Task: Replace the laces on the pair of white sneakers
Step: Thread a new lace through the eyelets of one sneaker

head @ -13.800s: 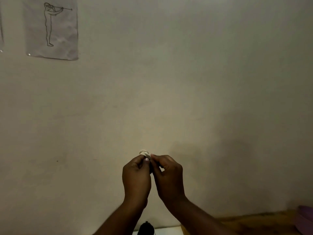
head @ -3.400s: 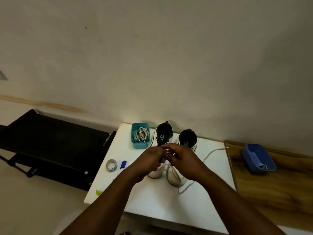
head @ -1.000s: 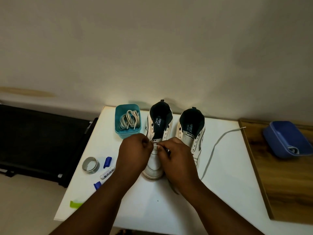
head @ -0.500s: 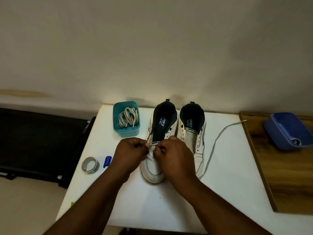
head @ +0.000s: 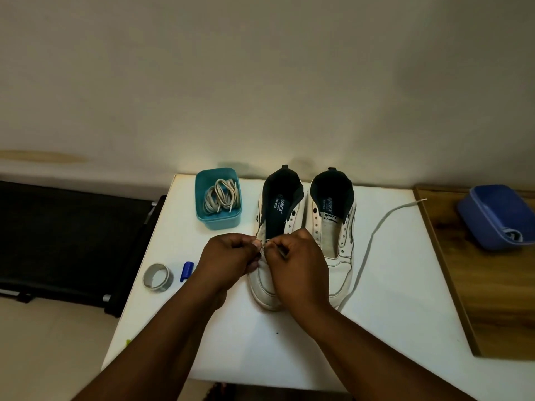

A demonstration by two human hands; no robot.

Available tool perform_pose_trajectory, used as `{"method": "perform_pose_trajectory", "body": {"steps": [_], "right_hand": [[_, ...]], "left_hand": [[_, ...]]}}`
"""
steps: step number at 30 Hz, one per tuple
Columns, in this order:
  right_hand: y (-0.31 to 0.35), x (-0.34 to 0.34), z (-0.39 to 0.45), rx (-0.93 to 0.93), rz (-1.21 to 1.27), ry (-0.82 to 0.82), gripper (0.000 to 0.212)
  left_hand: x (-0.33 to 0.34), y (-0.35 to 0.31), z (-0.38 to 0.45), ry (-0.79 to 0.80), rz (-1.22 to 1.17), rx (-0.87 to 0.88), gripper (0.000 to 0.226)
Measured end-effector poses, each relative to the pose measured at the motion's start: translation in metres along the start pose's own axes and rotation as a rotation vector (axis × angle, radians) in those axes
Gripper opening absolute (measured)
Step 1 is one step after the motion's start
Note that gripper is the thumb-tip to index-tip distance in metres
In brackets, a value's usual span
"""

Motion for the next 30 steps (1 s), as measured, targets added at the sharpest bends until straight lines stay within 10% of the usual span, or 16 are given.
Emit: {"method": "perform_pose_trajectory", "body": {"steps": [30], "right_hand": [[0.016,0.01,-0.005,-0.237,-0.211,0.233,0.03]], "left_hand": [[-0.004,-0.027,-0.01,0.002,0.268,0.285,0.022]]}}
Point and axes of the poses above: each hand's wrist, its own z-axis towards the middle knuckle, its own x-axis out of the palm, y = z × x, the point moved 10 cm from there along z, towards the middle knuckle, and after that the axes turned 9 degrees about -y, right-handed, at the moved point
